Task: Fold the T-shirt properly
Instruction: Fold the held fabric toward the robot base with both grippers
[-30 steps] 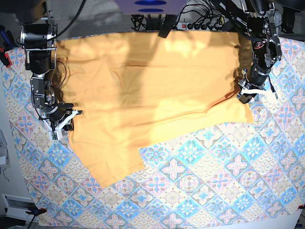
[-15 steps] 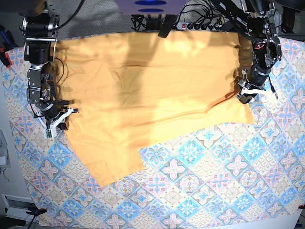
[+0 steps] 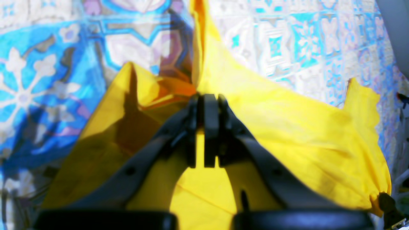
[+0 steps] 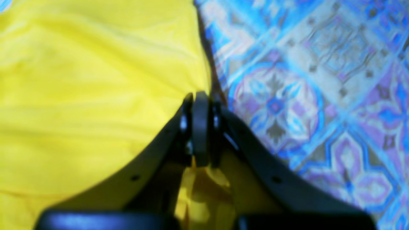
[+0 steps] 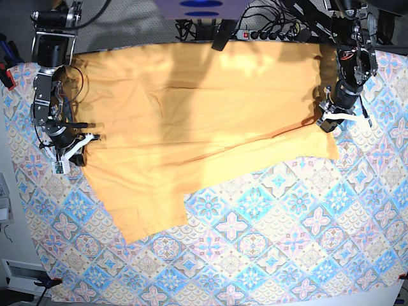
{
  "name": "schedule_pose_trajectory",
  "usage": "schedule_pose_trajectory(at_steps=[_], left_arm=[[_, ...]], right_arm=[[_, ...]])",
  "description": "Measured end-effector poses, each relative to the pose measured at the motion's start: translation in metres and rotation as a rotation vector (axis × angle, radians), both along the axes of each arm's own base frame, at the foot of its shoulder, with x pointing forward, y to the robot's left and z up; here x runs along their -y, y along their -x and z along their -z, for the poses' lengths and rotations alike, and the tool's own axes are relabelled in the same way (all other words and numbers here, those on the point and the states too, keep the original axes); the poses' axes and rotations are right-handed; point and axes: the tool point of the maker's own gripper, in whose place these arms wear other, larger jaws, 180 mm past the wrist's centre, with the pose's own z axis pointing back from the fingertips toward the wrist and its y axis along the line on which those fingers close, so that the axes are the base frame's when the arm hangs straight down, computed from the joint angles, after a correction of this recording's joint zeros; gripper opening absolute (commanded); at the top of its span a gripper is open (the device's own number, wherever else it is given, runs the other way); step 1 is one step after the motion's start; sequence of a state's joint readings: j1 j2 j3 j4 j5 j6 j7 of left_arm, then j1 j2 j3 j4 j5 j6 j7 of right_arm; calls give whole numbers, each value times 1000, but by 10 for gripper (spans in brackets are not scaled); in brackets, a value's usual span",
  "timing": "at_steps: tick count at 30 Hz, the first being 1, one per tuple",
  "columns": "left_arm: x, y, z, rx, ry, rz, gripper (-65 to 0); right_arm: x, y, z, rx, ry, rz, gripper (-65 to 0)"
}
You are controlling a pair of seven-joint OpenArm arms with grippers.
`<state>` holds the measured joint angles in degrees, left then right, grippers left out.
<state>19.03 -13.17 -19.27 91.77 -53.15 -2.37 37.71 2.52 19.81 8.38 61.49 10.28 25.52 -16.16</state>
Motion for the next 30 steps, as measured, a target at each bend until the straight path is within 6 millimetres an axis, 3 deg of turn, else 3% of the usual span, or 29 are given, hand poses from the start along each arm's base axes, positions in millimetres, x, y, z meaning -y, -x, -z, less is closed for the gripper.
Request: schedule_pose_trajectory(at_steps=[4, 8, 14, 21, 30], left_arm=[[3, -6, -13, 39, -12, 17, -650], [0, 4, -8, 11, -22, 22, -650], [-20, 12, -12, 11, -44, -17, -650], [-24, 20, -9, -9, -53, -23, -650], [-24, 31, -11, -20, -67, -10, -650]], right_arm=[[13, 8, -9, 13, 25, 21, -649], [14, 14, -13, 26, 28, 26, -649], [19, 29, -14, 19, 47, 30, -649], [14, 28, -26, 53, 61, 9, -649], [13, 32, -25, 47, 65, 4, -649]])
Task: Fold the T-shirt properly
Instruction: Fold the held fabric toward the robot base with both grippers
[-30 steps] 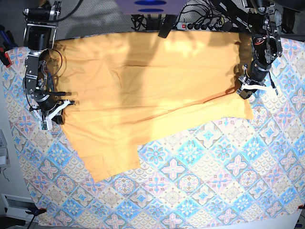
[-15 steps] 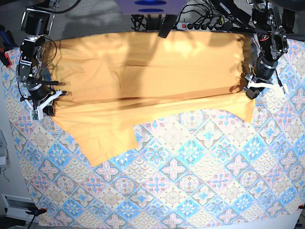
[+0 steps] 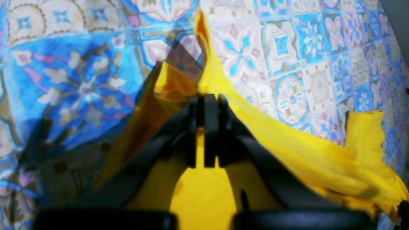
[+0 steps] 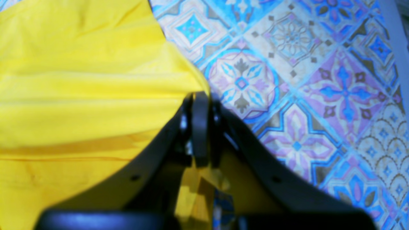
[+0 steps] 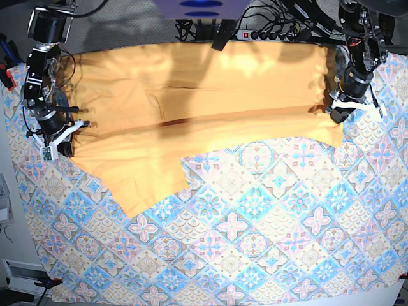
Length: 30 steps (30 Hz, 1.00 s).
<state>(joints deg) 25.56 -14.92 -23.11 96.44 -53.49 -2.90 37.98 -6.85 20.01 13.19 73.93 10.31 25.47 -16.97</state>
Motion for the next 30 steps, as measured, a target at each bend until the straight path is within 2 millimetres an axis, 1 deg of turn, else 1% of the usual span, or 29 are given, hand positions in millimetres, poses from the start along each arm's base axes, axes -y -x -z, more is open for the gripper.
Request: schedule_pose_trajectory(at_steps=[3, 5, 8, 12, 17, 24, 28, 30], left_arm=[[-8, 6, -1, -11, -19, -3, -650], [-9, 8, 0, -18, -20, -5, -650], [-11, 16, 3, -39, -28, 4, -650], [-11, 21, 2, -44, -38, 16, -650], [-6, 22, 2, -39, -42, 52, -650], [-4, 35, 10, -74, -39, 55, -650], [10, 43, 19, -110, -23, 95, -650], [14, 49, 26, -129, -17, 103, -650]], right_arm=[[-1, 8, 6, -19, -1, -3, -649], [-2, 10, 8, -28, -3, -4, -649], [-1, 9, 6, -20, -2, -5, -650], [-3, 16, 9, -34, 0, -9, -650], [-3, 11, 3, -12, 3, -12, -650], [-4, 11, 5, -17, 1, -16, -650], [-5, 11, 5, -17, 1, -15, -650], [-5, 11, 5, -17, 0, -15, -650]])
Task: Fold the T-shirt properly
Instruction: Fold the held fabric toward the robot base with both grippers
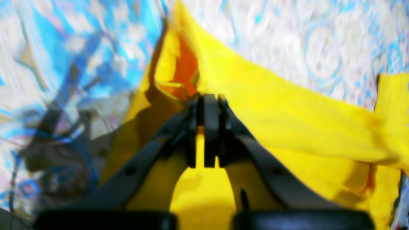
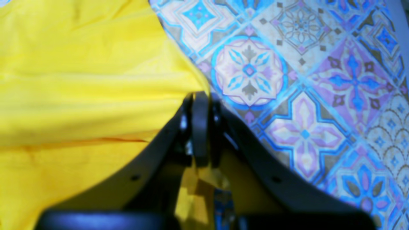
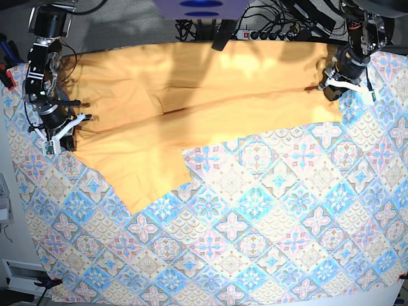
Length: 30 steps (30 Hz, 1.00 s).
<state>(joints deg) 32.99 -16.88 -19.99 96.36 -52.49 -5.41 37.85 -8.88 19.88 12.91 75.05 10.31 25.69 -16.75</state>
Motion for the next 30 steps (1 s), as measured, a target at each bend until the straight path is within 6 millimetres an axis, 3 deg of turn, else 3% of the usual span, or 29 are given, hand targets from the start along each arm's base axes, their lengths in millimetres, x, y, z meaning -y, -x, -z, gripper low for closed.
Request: schedule_pose_trajectory(at_steps=[9, 13, 17, 23, 30], left_arm=[[1, 27, 34, -114, -7, 6, -650], [-2, 26, 32, -107, -9, -4, -650], [-27, 26, 23, -86, -32, -73, -650], [-48, 27, 15, -68, -55, -130, -650], [-50, 28, 16, -73, -61, -136, -650]], right_arm=[[0, 0, 0, -1, 1, 2, -650], [0, 0, 0, -1, 1, 2, -650], [-1, 1, 1, -5, -1, -4, -650], [-2, 12, 9, -35, -7, -9, -648], [-4, 10, 9, -25, -16, 1, -632]])
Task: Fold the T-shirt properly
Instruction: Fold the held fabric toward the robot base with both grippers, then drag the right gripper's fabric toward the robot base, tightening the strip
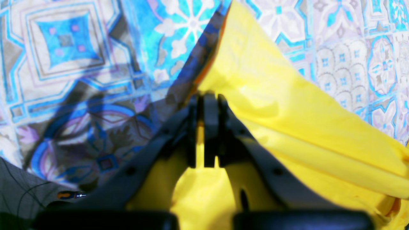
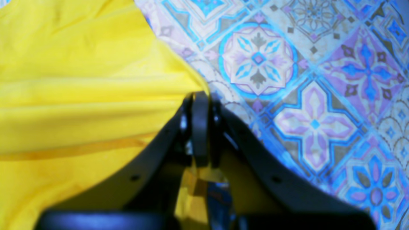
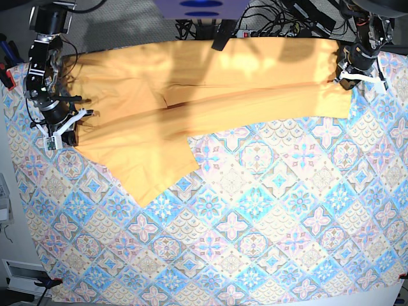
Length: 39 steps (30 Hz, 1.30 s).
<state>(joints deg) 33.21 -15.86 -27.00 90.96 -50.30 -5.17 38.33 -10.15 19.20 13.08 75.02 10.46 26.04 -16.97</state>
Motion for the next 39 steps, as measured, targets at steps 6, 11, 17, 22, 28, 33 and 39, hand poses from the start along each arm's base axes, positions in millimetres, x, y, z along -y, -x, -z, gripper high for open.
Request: schedule_pose_trajectory(at_steps=[6, 11, 17, 22, 28, 33, 39], left_arm=[[-1, 0, 0, -2, -4, 2, -650], [-1, 0, 0, -2, -4, 2, -650], [1, 0, 1, -3, -4, 6, -650], [7, -2, 3, -4, 3, 16, -650], [6, -3, 3, -2, 3, 13, -650], [6, -1, 3, -7, 3, 14, -650], [7, 0, 4, -7, 7, 11, -641]], right_arm=[[6, 0, -8, 46, -25, 85, -476], [15, -2, -21, 102, -36, 151, -426], [3, -19, -51, 194, -29, 127, -426], [-41, -38, -49, 191, -70, 35, -426], [-100, -65, -25, 115, -128, -113, -422], [-98, -72, 11, -4, -61, -140, -422], [-106, -83, 23, -39, -71, -157, -421]])
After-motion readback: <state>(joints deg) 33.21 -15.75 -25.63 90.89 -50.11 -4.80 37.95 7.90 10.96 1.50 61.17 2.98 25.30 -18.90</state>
